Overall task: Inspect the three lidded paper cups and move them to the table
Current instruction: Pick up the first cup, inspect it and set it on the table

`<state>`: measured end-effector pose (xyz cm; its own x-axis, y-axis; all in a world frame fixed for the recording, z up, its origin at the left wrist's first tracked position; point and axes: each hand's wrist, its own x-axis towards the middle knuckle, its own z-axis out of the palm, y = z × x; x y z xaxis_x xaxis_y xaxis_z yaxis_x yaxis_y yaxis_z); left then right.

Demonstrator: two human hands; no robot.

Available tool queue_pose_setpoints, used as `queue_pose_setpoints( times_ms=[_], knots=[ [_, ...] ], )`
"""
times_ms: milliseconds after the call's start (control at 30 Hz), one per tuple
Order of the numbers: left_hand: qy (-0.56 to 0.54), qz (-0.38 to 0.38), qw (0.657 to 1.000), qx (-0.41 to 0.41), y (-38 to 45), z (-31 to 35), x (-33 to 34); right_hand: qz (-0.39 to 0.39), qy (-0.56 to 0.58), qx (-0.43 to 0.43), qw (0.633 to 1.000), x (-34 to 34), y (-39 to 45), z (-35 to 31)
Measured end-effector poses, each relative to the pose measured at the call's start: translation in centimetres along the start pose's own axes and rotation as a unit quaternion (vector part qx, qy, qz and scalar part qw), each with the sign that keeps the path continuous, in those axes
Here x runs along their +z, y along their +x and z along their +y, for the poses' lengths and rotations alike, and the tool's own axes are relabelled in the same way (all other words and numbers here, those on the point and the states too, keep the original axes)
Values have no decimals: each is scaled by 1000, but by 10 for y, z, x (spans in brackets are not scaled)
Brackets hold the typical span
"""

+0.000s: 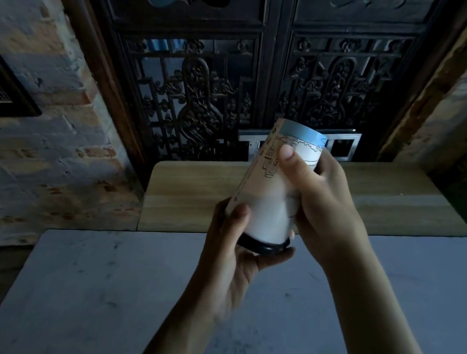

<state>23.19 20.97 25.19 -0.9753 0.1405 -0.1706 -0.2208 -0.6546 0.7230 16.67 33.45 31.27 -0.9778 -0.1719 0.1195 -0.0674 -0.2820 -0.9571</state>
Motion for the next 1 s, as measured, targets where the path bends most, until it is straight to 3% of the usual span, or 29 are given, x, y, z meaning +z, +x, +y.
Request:
queue_pose_setpoints(
  times_ms=[100, 300, 433, 567, 733, 867, 1000],
  knots=[
    [-34, -13, 997, -69, -1, 2, -5, 8, 9, -4, 1000, -1, 0, 1],
    [-101, -61, 984, -131, 1, 9, -7, -74, 77, 37, 994, -11, 2, 0],
    [-80, -67, 988, -114, 1, 8, -8, -70, 75, 33, 994, -9, 2, 3],
    [-2, -21, 998, -65, 0, 3, -7, -29, 44, 15, 998, -4, 1, 4],
    [4, 5, 1000, 5, 0, -1, -5, 5, -8, -4, 1000, 3, -4, 5],
    [-25, 5, 999, -25, -2, -4, -10, 25, -25, -13, 999, 6, -6, 6],
    [-51, -27, 995, -79, 1, -1, -15, -17, -6, 14, 1000, 1, -5, 3]
  ],
)
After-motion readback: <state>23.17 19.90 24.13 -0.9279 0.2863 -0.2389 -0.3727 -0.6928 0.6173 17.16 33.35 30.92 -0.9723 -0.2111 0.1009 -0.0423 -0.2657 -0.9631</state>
